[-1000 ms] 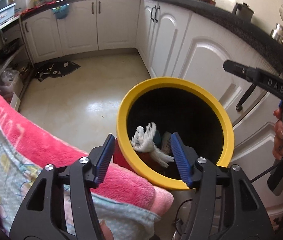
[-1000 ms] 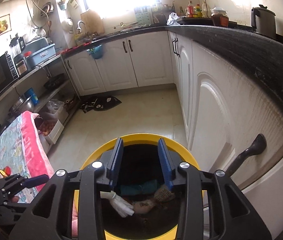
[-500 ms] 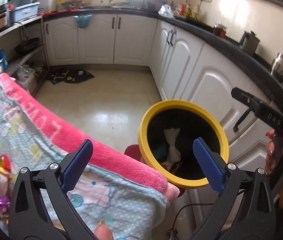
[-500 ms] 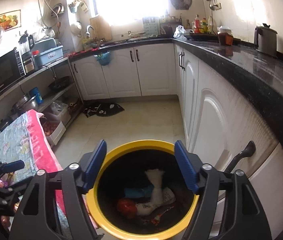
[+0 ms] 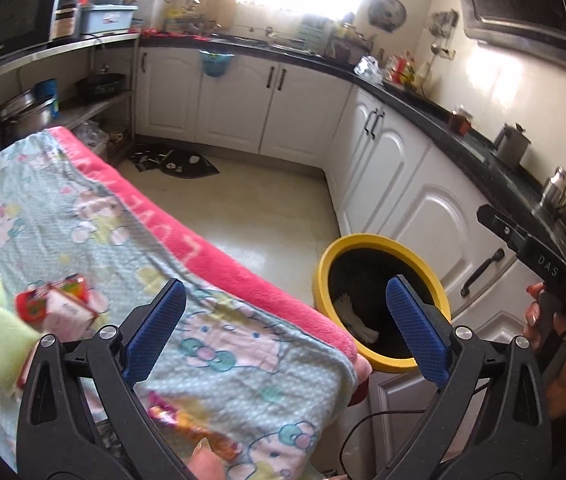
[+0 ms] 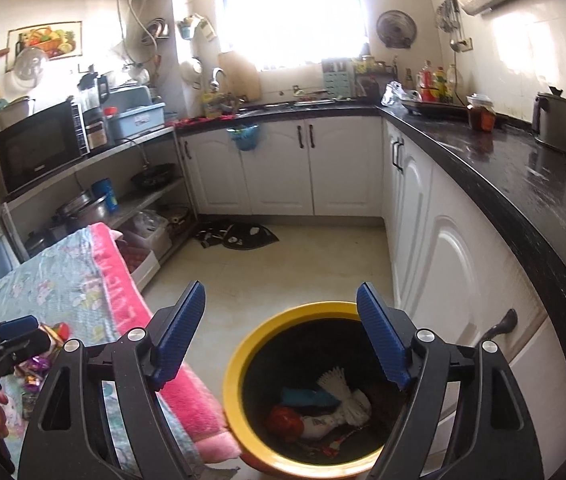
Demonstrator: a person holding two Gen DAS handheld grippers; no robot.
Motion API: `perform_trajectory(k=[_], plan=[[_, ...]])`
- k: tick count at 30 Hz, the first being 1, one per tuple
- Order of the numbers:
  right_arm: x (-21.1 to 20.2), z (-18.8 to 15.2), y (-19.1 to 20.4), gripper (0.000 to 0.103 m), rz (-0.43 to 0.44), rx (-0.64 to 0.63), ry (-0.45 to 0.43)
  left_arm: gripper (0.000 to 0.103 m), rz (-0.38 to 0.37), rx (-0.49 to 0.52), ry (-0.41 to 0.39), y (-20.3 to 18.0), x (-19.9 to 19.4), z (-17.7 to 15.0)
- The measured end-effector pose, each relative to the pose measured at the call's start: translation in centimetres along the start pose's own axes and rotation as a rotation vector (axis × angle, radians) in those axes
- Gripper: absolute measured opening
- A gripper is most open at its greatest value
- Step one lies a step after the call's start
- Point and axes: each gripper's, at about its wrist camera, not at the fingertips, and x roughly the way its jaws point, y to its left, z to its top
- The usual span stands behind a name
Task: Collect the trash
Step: 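Move both open tools back over the trash on the bed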
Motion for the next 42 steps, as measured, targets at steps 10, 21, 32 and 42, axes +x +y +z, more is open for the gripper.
perform_trajectory(k=[10, 21, 32, 42], plan=[[-1.0, 0.0, 3.6, 0.076, 0.070, -0.053, 0.006, 0.092, 0.055, -0.059, -0.063, 3.8, -4.1, -0.3], [-2.1, -0.5, 9.3, 0.078, 0.173, -0.149, 0.022, 0.092, 0.116, -0.096, -0.112, 7.2, -7.8, -0.7], [-3.0, -0.7, 15.7, 0.078, 0.289, -0.239, 0.038, 0.092, 0.192, -0.128, -0.163, 10.8, -12.0, -0.9], [-3.4, -1.8, 20.6, 0.078, 0.384, -0.302, 0.062, 0.092, 0.256, -0.166, -0.182, 14.2, -14.5, -1.2]])
